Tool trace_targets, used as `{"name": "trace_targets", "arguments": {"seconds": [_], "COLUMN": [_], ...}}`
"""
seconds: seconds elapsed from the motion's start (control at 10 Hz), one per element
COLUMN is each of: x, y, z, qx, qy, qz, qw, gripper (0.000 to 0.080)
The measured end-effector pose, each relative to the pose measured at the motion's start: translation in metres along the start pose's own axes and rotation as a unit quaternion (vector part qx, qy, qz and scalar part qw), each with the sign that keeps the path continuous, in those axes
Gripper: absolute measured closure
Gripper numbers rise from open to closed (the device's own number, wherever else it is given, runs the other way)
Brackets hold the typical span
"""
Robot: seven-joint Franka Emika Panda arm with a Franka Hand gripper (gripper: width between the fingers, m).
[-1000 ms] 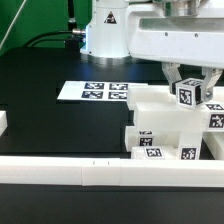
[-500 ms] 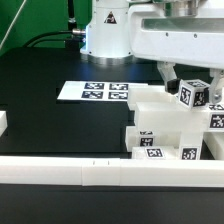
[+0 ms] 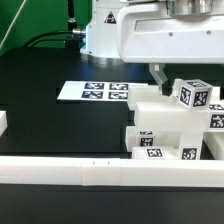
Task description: Assemble chair
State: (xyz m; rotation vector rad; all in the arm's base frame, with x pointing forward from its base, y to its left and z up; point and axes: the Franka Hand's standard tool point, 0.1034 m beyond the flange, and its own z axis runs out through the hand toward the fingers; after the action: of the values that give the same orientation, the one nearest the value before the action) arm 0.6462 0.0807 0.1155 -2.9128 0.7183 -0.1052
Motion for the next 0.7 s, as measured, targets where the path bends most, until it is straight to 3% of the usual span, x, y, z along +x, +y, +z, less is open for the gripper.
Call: {"name": "trace_targets", "arguments": {"seconds": [0.3, 0.5, 0.7], "x": [0.0021, 0.0014, -0.0023], "y": [0.0035, 0.0031, -0.0018], "z": [0.0002, 0.0003, 0.0017], "qx": [-0.018, -0.039, -0.046], "qy": [0.004, 0.006, 0.006], "qz": [-0.188, -0.295, -0.344], "qw": [0.982, 0.955, 0.938], "gripper": [0.0151, 0.0151, 0.0151]}}
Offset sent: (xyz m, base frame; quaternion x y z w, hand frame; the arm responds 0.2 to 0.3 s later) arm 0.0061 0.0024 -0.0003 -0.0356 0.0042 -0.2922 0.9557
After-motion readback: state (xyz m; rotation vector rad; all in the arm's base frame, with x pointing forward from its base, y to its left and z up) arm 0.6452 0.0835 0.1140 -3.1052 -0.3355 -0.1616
